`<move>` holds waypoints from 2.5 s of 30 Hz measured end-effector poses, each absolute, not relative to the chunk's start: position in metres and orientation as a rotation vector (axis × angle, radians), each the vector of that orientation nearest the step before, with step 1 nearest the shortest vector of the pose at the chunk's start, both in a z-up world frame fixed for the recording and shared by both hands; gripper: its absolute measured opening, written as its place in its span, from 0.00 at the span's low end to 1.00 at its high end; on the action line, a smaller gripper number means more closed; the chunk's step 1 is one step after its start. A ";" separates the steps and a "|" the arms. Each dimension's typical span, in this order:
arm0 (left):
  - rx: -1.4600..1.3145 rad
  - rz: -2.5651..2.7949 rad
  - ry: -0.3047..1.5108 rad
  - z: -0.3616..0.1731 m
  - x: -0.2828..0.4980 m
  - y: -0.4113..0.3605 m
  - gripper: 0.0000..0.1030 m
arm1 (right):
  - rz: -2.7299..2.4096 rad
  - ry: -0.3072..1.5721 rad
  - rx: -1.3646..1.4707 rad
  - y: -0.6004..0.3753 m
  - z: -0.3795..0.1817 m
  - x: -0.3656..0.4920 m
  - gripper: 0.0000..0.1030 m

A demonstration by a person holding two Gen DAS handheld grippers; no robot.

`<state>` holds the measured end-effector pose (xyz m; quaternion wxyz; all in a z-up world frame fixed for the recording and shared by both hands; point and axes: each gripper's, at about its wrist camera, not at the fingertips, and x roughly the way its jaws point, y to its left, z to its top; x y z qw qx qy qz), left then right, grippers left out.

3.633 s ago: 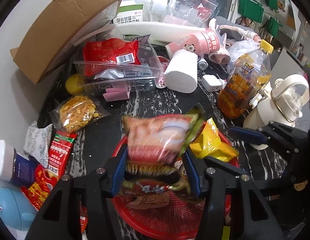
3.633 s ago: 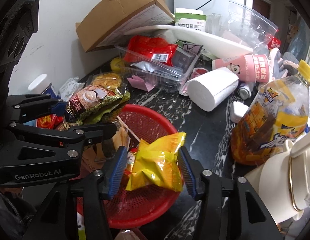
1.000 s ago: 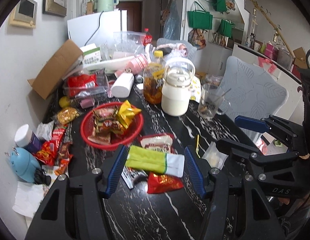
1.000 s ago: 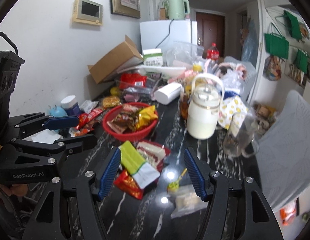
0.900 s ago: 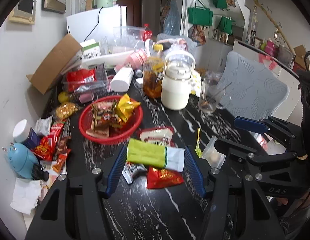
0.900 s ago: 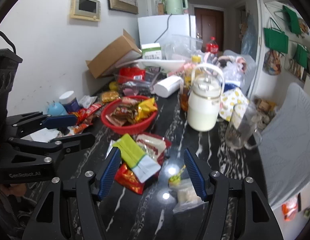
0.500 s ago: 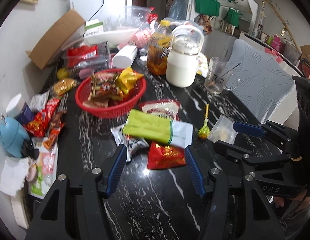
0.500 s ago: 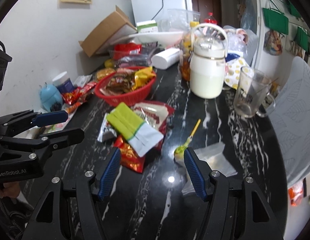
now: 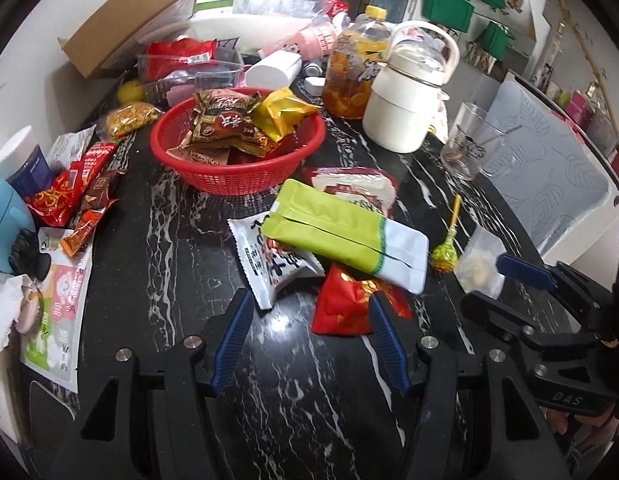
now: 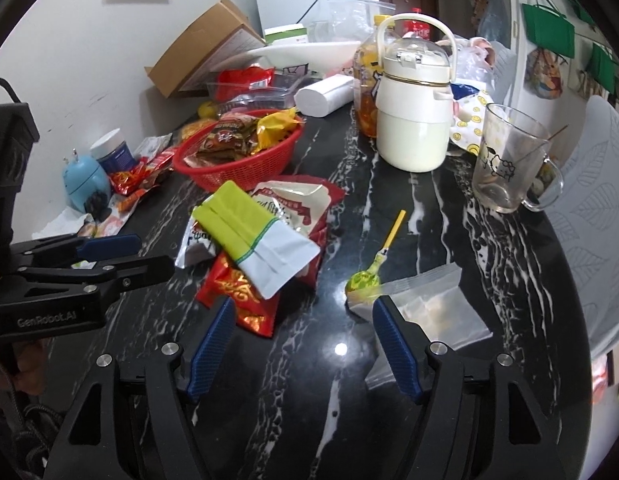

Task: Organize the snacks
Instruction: 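Move both tools away from the basket toward the loose packets on the table, then grasp the white peanut packet with the left tool while the right grasps the clear zip bag, then lift both packets and carry them over the red mesh basket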

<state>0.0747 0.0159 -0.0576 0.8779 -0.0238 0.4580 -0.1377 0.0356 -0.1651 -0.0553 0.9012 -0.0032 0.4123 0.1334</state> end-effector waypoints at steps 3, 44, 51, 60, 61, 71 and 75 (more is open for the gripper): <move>-0.059 -0.270 0.972 -0.064 0.086 0.016 0.57 | 0.262 0.851 -0.013 -0.168 -0.056 0.040 0.75; 0.007 -0.292 1.098 -0.101 0.096 -0.012 0.39 | 0.054 0.954 0.080 -0.246 -0.092 0.065 0.89; -0.016 -0.292 1.106 -0.101 0.076 -0.012 0.39 | 0.051 0.923 0.049 -0.253 -0.093 0.068 0.73; -0.035 -0.300 1.114 -0.101 0.060 -0.013 0.39 | 0.152 0.964 0.100 -0.247 -0.098 0.059 0.42; -0.035 -0.305 1.115 -0.101 0.057 -0.013 0.39 | 0.156 0.965 0.104 -0.247 -0.097 0.056 0.42; -0.012 -0.383 1.143 -0.100 0.030 -0.026 0.39 | 0.208 0.997 0.120 -0.240 -0.095 0.012 0.42; -0.005 -0.418 1.159 -0.100 0.024 -0.033 0.39 | 0.234 1.012 0.132 -0.237 -0.095 -0.002 0.42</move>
